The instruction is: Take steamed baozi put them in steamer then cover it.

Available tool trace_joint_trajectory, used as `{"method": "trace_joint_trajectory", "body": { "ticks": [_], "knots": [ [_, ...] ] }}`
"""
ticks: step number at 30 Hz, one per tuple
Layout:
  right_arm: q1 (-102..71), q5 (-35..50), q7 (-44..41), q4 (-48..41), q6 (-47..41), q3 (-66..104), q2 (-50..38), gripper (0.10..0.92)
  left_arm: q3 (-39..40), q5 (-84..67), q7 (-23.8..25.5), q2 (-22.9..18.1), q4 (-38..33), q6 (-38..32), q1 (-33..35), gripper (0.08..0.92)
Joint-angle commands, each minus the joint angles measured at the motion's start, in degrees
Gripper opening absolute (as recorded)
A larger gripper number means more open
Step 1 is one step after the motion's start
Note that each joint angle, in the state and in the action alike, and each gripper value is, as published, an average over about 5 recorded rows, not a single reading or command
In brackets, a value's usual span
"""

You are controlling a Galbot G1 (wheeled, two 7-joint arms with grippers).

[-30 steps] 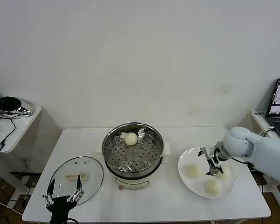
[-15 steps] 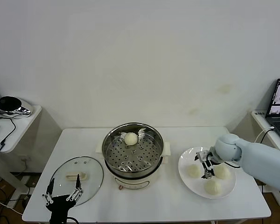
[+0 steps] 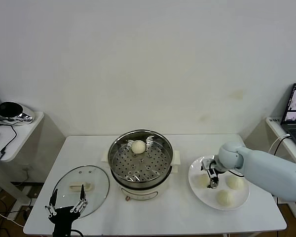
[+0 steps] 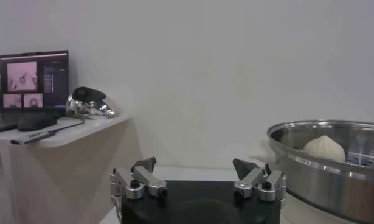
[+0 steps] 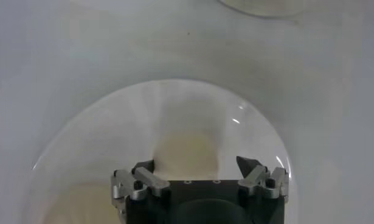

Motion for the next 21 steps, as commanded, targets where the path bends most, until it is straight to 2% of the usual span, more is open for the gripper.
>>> {"method": "trace_joint_trajectory", "body": {
  "ticks": [1, 6, 12, 21],
  "knots": [
    [-0.55, -0.10, -0.22, -1.53, -0.24, 0.18, 1.42, 0.720, 0.05, 0.01, -0.01, -0.01, -0.06, -0.03, 0.07, 0.823],
    [0.04, 0.02, -1.36, -0.65, -0.14, 0.63, 0.21, 0.630, 0.10, 0.01, -0.02, -0.01, -0.30, -0.03, 0.25, 0.823],
    [2.28, 0.54, -3.56, 1.07, 0.69, 0.93, -2.31, 0.563, 0.29, 0.11, -0.05, -0.04, -0.53, -0.04, 0.33, 0.823],
    [13.14, 5.50, -6.12, 5.19, 0.99, -2.73, -6.95, 0.540, 0.51, 0.17, -0.02, 0.13, -1.25, 0.05, 0.55, 0.823]
  ]
}}
